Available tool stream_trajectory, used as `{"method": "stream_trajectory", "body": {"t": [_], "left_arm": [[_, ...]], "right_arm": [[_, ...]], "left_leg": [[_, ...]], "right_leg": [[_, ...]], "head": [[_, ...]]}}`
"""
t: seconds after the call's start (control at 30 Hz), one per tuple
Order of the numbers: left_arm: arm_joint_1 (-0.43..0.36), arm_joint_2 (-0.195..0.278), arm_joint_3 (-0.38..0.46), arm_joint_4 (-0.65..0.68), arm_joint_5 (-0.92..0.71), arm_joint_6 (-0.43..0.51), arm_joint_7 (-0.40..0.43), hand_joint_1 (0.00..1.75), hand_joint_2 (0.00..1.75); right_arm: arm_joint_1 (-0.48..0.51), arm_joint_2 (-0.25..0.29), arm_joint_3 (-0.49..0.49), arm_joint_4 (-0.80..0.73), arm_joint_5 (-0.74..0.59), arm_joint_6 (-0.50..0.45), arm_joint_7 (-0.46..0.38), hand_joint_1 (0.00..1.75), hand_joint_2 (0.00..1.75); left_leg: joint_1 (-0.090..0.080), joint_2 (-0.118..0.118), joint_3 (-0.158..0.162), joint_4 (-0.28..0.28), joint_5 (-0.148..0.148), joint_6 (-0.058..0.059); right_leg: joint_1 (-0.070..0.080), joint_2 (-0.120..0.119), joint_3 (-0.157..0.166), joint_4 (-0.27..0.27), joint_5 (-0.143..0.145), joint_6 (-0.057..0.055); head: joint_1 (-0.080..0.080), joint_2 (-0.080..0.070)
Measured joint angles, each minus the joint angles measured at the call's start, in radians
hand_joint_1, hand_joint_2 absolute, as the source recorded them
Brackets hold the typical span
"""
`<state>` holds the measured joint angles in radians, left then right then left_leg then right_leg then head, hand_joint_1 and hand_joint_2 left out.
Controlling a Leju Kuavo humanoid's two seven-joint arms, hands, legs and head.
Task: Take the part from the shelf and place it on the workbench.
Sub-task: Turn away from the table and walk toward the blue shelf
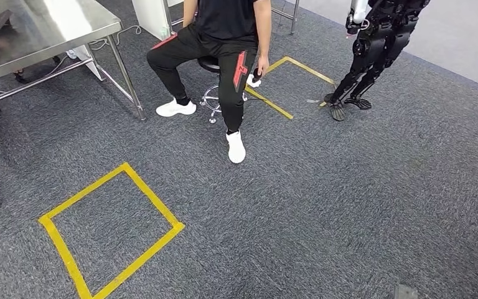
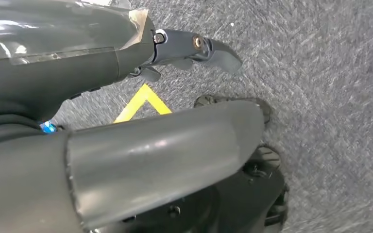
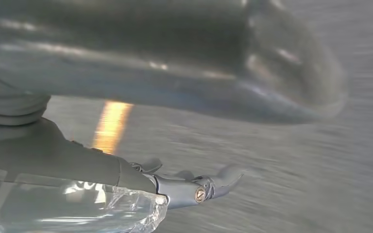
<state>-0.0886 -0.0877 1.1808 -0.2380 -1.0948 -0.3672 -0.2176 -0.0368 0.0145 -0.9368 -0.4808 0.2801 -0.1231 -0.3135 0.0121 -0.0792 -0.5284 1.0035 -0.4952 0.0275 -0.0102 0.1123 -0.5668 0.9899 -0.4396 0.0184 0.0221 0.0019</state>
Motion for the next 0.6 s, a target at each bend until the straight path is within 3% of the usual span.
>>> {"method": "stream_trajectory", "body": {"t": [0.07,0.13,0.2,0.27,0.3,0.33,0.37,0.43,0.5,0.57,0.6], "left_arm": [[-0.001,-0.002,0.0,0.0,-0.006,0.001,-0.001,0.0,0.0],[-0.001,-0.003,-0.001,0.0,-0.014,0.002,-0.001,0.0,0.0],[0.001,-0.003,-0.003,0.0,-0.024,0.002,0.002,0.0,0.0],[0.002,-0.003,-0.01,0.0,-0.038,0.002,0.005,0.0,0.0],[0.002,-0.003,-0.015,0.0,-0.044,0.002,0.007,0.0,0.0],[0.002,-0.004,-0.019,0.0,-0.05,0.002,0.009,0.0,0.0],[0.001,-0.006,-0.023,0.0,-0.055,0.002,0.013,0.0,0.0],[-0.001,-0.008,-0.032,0.0,-0.063,0.002,0.026,0.0,0.0],[-0.008,-0.009,-0.04,0.0,-0.067,0.002,0.037,0.0,0.0],[-0.018,-0.011,-0.046,0.0,-0.067,0.002,0.041,0.0,0.0],[-0.021,-0.013,-0.047,0.0,-0.068,0.002,0.043,0.0,0.0]], "right_arm": [[0.002,-0.007,0.011,0.069,0.048,-0.013,0.087,0.0,0.0],[0.002,-0.007,0.032,0.121,0.106,-0.02,0.187,0.0,0.0],[-0.002,-0.006,0.066,0.162,0.18,0.0,0.307,0.0,0.0],[-0.002,-0.002,0.114,0.195,0.251,0.05,0.423,0.0,0.0],[0.0,0.002,0.138,0.209,0.274,0.077,0.465,0.0,0.0],[0.001,0.008,0.16,0.221,0.288,0.099,0.495,0.0,0.0],[0.002,0.014,0.178,0.23,0.295,0.113,0.515,0.0,0.0],[-0.003,0.028,0.202,0.241,0.297,0.122,0.53,0.0,0.0],[-0.01,0.039,0.216,0.25,0.297,0.125,0.537,0.0,0.0],[-0.011,0.045,0.224,0.257,0.297,0.126,0.54,0.0,0.0],[-0.012,0.047,0.227,0.259,0.297,0.126,0.541,0.0,0.0]], "left_leg": [[-0.003,0.025,0.003,-0.01,0.006,0.008],[0.0,0.051,0.007,-0.026,0.018,0.02],[0.0,0.08,0.008,-0.032,0.021,0.026],[-0.001,0.11,0.006,-0.031,0.021,0.025],[-0.001,0.123,0.005,-0.031,0.02,0.024],[0.0,0.136,0.006,-0.03,0.018,0.021],[0.001,0.148,0.007,-0.028,0.016,0.017],[-0.002,0.171,0.012,-0.021,0.007,0.003],[-0.006,0.19,0.017,-0.017,-0.001,-0.012],[-0.004,0.204,0.024,-0.017,-0.004,-0.024],[0.0,0.193,0.024,-0.009,-0.013,-0.029]], "right_leg": [[-0.001,0.012,-0.012,0.001,0.004,0.013],[0.001,-0.023,-0.039,0.043,-0.016,0.016],[0.0,-0.077,-0.096,0.158,-0.071,0.012],[-0.006,-0.097,-0.147,0.269,-0.113,0.019],[-0.01,-0.102,-0.148,0.279,-0.113,0.027],[-0.015,-0.109,-0.128,0.25,-0.1,0.039],[-0.02,-0.122,-0.089,0.186,-0.077,0.05],[-0.023,-0.166,-0.013,0.054,-0.039,0.059],[-0.016,-0.183,0.012,0.007,-0.028,0.045],[-0.017,-0.161,0.008,0.008,-0.025,0.028],[-0.02,-0.151,0.008,0.008,-0.024,0.021]], "head": [[-0.001,0.0],[0.001,0.0],[0.005,0.0],[0.006,0.0],[0.006,0.0],[0.006,0.0],[0.006,0.0],[0.007,0.0],[0.005,0.0],[0.002,0.0],[0.002,0.0]]}}
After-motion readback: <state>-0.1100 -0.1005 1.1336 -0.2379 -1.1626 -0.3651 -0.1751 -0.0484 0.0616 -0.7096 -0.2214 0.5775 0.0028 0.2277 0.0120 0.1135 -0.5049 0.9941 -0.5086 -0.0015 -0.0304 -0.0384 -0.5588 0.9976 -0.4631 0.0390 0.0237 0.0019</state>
